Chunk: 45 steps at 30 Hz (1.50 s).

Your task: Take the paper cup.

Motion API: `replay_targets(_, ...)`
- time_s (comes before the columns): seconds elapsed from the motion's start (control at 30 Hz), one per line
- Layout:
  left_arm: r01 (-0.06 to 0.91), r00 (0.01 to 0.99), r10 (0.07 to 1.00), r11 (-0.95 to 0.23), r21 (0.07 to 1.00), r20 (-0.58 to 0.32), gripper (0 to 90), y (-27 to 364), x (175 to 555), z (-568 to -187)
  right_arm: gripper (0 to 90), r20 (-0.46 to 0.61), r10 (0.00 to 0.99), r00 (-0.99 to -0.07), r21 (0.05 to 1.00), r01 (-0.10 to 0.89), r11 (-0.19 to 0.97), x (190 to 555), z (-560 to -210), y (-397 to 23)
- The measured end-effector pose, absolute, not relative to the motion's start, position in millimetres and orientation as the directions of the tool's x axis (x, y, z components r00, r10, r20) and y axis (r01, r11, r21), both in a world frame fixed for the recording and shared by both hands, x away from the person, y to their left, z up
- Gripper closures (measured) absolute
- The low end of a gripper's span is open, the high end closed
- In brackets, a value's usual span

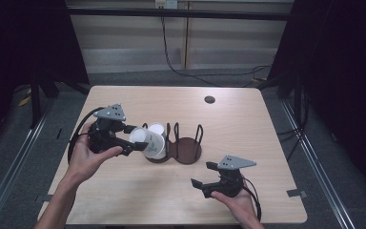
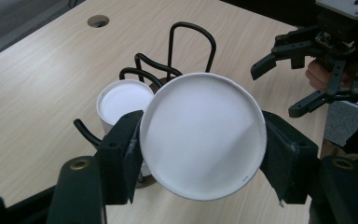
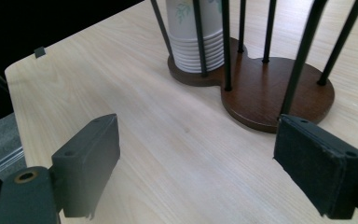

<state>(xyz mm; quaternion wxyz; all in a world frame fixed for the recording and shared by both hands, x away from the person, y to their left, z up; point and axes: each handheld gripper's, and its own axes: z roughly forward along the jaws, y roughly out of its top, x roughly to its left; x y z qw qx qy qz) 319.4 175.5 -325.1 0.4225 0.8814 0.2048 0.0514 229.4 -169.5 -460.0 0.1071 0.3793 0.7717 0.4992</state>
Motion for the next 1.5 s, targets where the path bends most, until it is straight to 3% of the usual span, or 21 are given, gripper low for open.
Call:
replay_targets(0.47,0.313,0.92,0.38,-0.576,0.755,-0.092,36.6,177.6,307.4,-348.2,14.0,0.19,0.672,-0.715,0.851,0.461,0.25,232.1,-446.1,-161.5)
replay_targets(0.7,0.271,0.946,0.311,-0.606,0.747,-0.091,36.5,174.3,303.5,-361.2,14.1,0.163,0.662,-0.732,0.861,0.433,0.267,235.6,-434.4,-155.2)
replay_targets(1.5,0.23,0.971,0.187,-0.582,0.78,-0.147,36.6,174.6,296.2,-383.9,16.2,0.18,0.527,-0.83,0.886,0.37,0.279,238.8,-426.5,-122.9)
